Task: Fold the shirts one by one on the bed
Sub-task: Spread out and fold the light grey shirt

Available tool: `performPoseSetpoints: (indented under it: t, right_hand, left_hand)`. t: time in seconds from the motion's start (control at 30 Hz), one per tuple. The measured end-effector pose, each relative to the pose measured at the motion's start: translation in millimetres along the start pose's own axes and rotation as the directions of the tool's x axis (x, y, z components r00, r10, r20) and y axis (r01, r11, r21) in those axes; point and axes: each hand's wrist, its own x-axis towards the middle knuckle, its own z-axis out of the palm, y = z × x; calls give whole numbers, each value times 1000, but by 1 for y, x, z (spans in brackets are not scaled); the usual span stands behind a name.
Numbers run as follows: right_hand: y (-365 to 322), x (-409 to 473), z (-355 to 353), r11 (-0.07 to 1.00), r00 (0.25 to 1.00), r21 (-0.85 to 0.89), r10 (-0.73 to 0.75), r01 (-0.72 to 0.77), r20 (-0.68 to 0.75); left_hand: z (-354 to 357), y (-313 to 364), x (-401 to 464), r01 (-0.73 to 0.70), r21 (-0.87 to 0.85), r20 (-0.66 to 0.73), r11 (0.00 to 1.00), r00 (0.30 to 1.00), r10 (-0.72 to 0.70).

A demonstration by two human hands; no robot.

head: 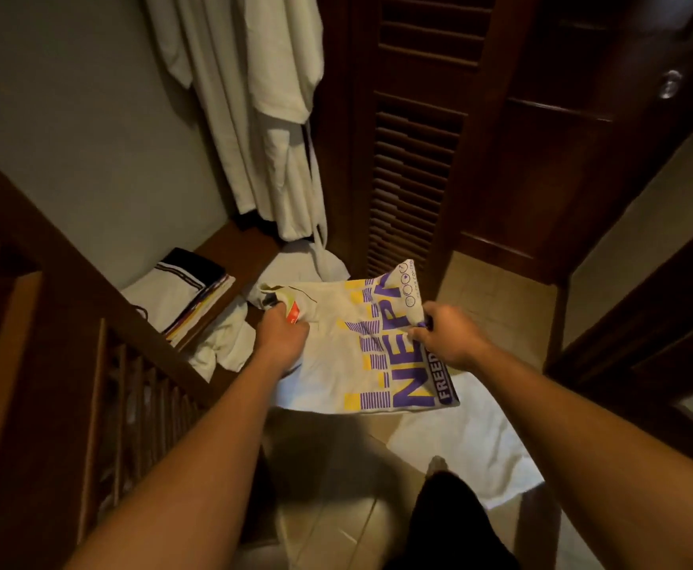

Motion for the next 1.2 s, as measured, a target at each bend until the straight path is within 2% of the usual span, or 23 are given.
performPoseSetpoints:
  t: [0.2,0.33,0.47,0.83,0.97,1.2]
  right_hand:
    - [-12,114,-36,987,983,78,-150,142,105]
    - [-30,175,-67,967,954,143,-235,211,187]
    - [-57,228,-79,955,931,134,-289,264,223]
    - [-166,358,-25,897,804,153,-440,414,401]
    - [-204,402,7,868,763,163,-491,468,421]
    - [-257,462,69,841,704,207,-534,500,468]
  left_hand:
    - [1,35,64,65,-77,-174,995,982,-78]
    - [-6,65,97,102,-128,-323,987,936,-138]
    - [-10,80,121,112,-210,-404,971,895,-190]
    - [-60,39,202,195,-433,-535,880,730,-425]
    - [-82,15,236,158,-522,-581,838,653,-486]
    - [-100,-44,291,136,-601,-607,787,563,-561]
